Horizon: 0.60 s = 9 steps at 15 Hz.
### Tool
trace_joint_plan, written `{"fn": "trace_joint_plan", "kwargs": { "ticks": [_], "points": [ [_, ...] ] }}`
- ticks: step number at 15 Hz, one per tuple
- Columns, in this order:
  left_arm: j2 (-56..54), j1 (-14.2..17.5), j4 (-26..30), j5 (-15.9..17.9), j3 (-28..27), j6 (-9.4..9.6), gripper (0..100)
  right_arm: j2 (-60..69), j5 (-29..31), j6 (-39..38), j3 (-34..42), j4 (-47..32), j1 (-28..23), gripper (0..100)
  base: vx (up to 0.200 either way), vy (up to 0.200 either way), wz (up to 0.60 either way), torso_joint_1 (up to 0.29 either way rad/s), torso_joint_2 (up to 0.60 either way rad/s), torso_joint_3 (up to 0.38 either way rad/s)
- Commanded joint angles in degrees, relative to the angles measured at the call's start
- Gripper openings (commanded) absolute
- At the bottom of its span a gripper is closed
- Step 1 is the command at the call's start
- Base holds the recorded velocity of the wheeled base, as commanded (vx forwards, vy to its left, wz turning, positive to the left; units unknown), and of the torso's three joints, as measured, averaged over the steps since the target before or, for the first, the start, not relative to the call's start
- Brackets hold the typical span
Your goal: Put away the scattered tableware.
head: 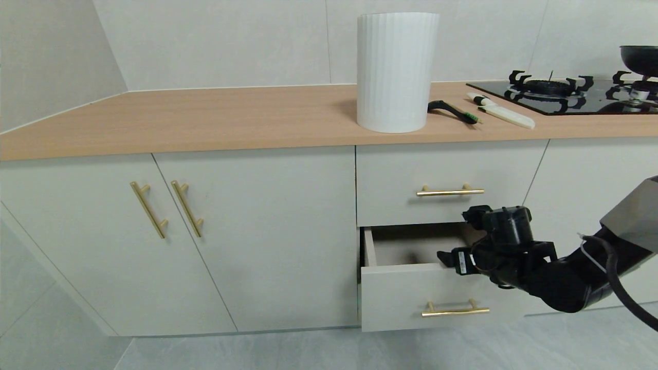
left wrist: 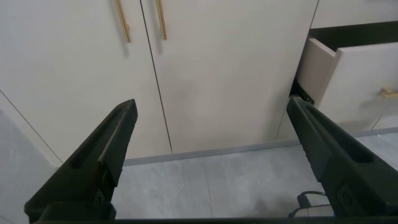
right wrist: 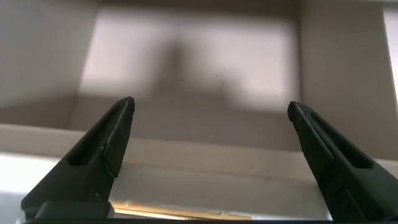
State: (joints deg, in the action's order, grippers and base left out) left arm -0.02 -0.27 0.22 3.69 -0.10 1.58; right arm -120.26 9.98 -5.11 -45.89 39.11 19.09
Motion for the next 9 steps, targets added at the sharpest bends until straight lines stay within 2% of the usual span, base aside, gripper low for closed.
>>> {"fn": "trace_joint_plan", "kwargs": {
  "ticks": [1,5,9],
  "points": [
    [0.0,0.0,0.0,0.0,0.0,0.00,100,2.2,-0.4,0.1,0.0,-2.3,0.2,100,0.000,0.000,0.00,0.000,0.00,0.000],
    [0.0,0.0,0.0,0.0,0.0,0.00,100,5.6,-4.0,0.3,-1.0,-13.6,0.3,100,0.000,0.000,0.00,0.000,0.00,0.000],
    [0.0,0.0,0.0,0.0,0.0,0.00,100,6.5,-5.6,0.4,-2.1,-20.9,0.7,100,0.000,0.000,0.00,0.000,0.00,0.000]
  ]
}}
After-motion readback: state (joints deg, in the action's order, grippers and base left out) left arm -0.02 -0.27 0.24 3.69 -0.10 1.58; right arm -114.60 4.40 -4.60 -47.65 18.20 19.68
